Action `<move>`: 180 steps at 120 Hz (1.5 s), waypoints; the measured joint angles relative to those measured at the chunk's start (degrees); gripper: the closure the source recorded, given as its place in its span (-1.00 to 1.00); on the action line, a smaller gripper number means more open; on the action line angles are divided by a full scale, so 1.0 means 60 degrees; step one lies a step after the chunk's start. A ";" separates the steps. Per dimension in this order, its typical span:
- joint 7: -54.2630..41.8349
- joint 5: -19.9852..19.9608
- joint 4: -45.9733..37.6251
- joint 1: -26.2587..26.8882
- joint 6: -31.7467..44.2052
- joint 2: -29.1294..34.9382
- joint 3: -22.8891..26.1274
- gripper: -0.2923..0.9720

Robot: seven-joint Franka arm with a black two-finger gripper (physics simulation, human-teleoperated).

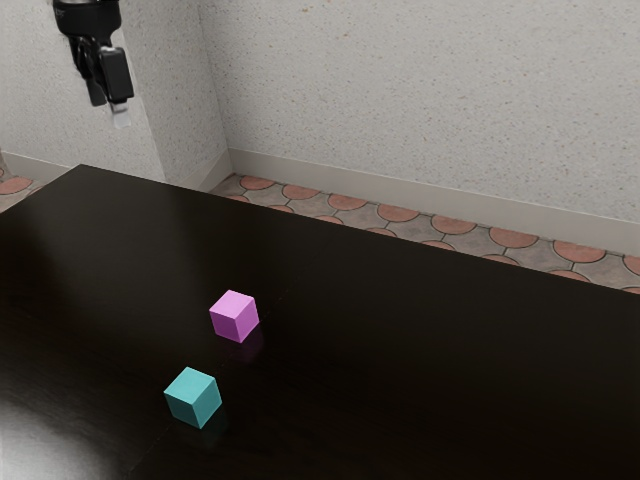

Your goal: Pick up the blue block with one arm, and put the blue block on the pink block with one arm

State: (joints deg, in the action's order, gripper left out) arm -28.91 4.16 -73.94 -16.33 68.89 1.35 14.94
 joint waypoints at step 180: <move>0.4891 -0.0248 -1.1201 0.0078 0.6983 0.2598 0.0541 -0.54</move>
State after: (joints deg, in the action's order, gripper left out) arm 0.44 2.67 -141.14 -15.86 110.79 16.94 18.19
